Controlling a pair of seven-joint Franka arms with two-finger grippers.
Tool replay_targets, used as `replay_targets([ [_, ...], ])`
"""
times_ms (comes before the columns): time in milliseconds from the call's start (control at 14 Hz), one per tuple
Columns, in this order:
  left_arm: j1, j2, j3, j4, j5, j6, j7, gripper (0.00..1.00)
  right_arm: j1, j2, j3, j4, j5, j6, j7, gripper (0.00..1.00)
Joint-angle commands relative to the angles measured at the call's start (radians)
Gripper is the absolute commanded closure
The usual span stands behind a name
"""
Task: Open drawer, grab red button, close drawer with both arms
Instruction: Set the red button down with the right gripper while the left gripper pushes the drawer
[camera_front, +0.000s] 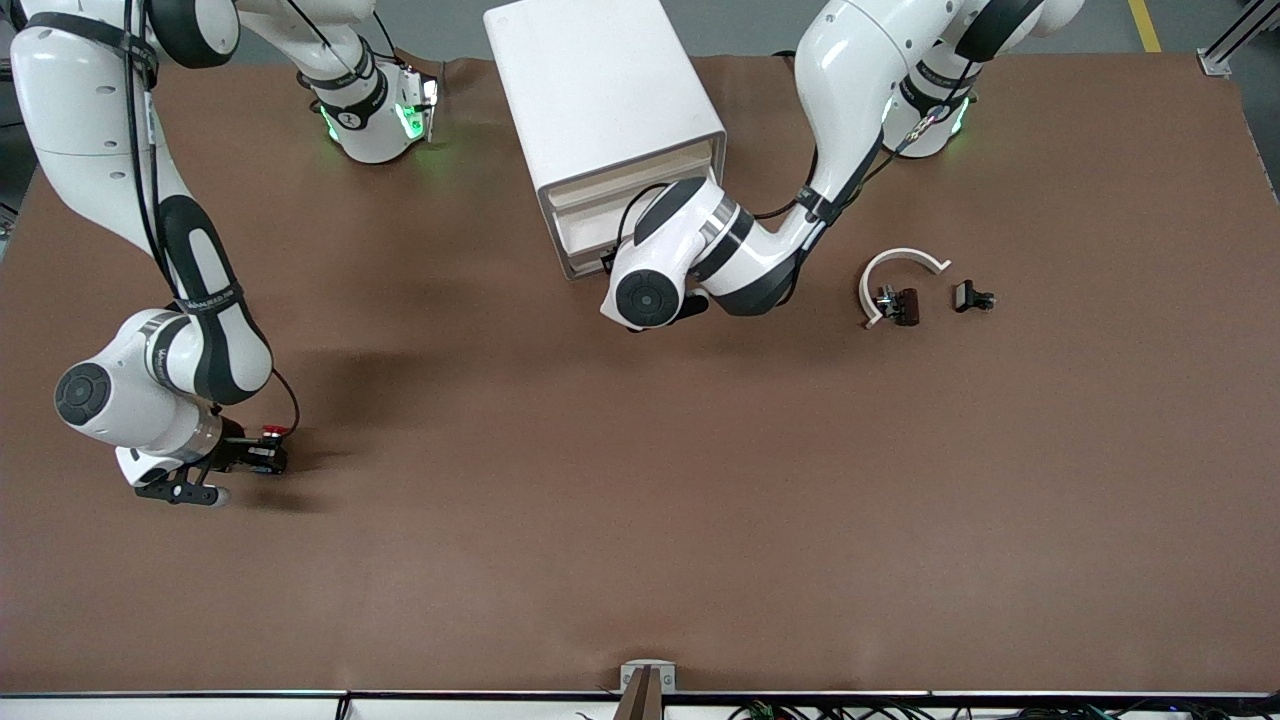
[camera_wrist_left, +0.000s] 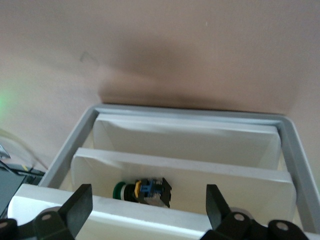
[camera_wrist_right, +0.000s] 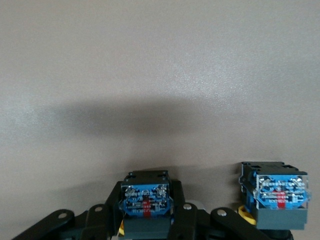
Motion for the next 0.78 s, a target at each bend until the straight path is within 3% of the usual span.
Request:
replay_targets([
  [0, 0.009, -0.004, -0.013, -0.005, -0.081, -0.033, -0.022, 0.00, -0.003, -0.009, 0.008, -0.011, 0.025, 0.006, -0.019, 0.00],
  [427, 0.015, 0.002, -0.013, -0.003, -0.187, -0.057, -0.040, 0.00, 0.009, -0.026, 0.006, 0.010, 0.023, -0.020, -0.022, 0.00],
  [712, 0.019, 0.011, -0.013, -0.005, -0.244, -0.057, -0.054, 0.00, 0.012, -0.049, 0.004, 0.122, 0.020, -0.216, -0.013, 0.00],
])
